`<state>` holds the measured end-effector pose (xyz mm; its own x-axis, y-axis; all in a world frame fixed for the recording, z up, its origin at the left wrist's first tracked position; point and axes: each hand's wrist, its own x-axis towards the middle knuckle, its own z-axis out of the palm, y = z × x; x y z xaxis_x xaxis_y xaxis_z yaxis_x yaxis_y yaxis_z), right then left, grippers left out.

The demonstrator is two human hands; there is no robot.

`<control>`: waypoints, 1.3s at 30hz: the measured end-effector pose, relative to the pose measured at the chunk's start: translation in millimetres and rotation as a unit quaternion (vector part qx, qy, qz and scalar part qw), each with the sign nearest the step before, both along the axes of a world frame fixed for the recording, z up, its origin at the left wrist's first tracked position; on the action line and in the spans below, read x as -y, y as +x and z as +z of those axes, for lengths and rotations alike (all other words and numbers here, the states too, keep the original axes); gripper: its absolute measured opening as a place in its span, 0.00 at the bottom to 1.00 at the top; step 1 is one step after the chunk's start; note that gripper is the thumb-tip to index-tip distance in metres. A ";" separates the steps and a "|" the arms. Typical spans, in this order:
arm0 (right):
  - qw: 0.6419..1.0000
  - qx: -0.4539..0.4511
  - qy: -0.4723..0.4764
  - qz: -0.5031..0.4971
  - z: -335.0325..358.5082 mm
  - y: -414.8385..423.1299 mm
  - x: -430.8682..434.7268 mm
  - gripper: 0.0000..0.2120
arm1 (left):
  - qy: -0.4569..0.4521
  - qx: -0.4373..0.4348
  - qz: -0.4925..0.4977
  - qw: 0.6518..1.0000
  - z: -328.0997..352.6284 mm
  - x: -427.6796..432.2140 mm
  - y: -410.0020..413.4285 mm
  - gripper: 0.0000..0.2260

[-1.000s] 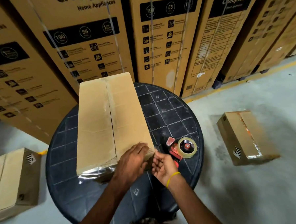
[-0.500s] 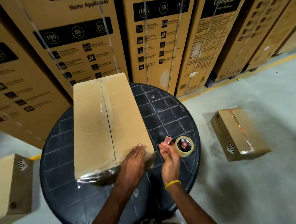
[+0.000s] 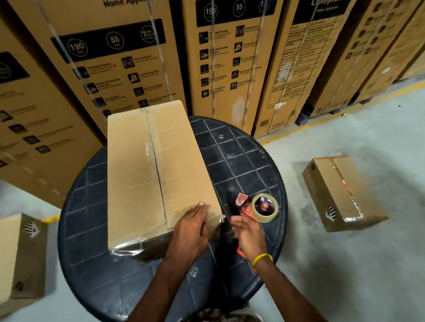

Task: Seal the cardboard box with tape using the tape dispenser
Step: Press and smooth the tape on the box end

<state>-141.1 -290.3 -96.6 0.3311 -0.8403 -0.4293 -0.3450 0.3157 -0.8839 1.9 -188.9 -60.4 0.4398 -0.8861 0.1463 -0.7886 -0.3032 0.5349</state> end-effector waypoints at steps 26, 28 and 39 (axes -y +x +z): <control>0.974 0.134 -0.054 0.172 9.6 28.9 8.0 0.18 | 0.015 -0.067 -0.046 0.997 11.4 -3.3 14.2 0.08; 0.966 0.117 -0.111 0.200 4.4 27.7 11.0 0.18 | -0.009 -0.070 0.012 0.997 12.3 -3.2 21.3 0.11; 0.890 0.020 -0.398 0.221 -17.8 24.7 25.7 0.14 | -0.040 0.015 0.039 0.998 -6.9 -9.3 30.4 0.16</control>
<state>-116.3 -316.0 -114.4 0.7059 -0.6576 0.2632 -0.2441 -0.5746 -0.7812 32.2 -179.6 -67.3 0.5016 -0.8339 0.2302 -0.7804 -0.3213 0.5363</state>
